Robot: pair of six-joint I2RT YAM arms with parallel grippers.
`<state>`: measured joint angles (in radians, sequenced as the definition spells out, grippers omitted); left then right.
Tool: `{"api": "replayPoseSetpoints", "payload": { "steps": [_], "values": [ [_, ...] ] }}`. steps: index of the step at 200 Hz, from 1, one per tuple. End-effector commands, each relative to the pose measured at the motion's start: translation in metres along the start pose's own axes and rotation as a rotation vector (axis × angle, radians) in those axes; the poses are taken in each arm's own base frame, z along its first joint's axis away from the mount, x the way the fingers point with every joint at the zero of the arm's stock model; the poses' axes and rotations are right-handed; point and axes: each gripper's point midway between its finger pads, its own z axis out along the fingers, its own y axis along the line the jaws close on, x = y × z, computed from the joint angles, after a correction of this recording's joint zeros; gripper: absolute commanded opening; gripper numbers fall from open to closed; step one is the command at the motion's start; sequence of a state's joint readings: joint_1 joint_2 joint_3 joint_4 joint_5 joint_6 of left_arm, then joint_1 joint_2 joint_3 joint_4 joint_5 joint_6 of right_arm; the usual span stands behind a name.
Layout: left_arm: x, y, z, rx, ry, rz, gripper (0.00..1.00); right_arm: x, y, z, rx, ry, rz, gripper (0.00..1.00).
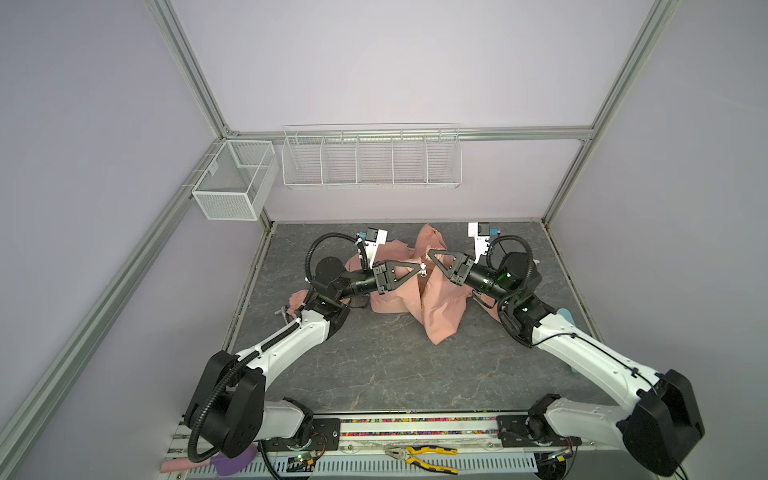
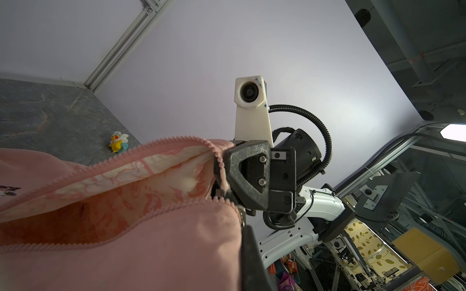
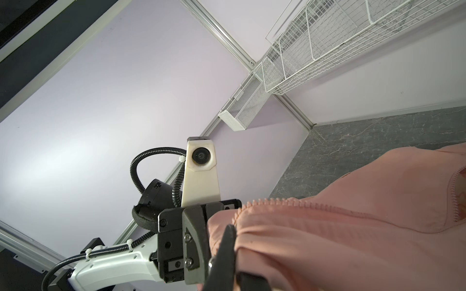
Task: Zip up the jacket
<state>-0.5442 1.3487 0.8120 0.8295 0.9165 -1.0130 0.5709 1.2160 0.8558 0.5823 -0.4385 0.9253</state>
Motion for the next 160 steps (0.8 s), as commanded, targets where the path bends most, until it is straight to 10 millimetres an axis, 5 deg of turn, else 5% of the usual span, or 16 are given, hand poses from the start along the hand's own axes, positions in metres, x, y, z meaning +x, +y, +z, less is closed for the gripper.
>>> {"api": "replayPoseSetpoints", "payload": {
  "steps": [1,160],
  "values": [
    [-0.013,-0.024,0.004,0.072,-0.01,0.056,0.0,-0.004,0.014,-0.003,-0.057,-0.01,-0.011,0.06],
    [-0.012,-0.027,0.005,0.104,0.004,0.019,0.0,0.0,0.029,-0.01,-0.104,0.003,-0.039,0.06]
  ]
}}
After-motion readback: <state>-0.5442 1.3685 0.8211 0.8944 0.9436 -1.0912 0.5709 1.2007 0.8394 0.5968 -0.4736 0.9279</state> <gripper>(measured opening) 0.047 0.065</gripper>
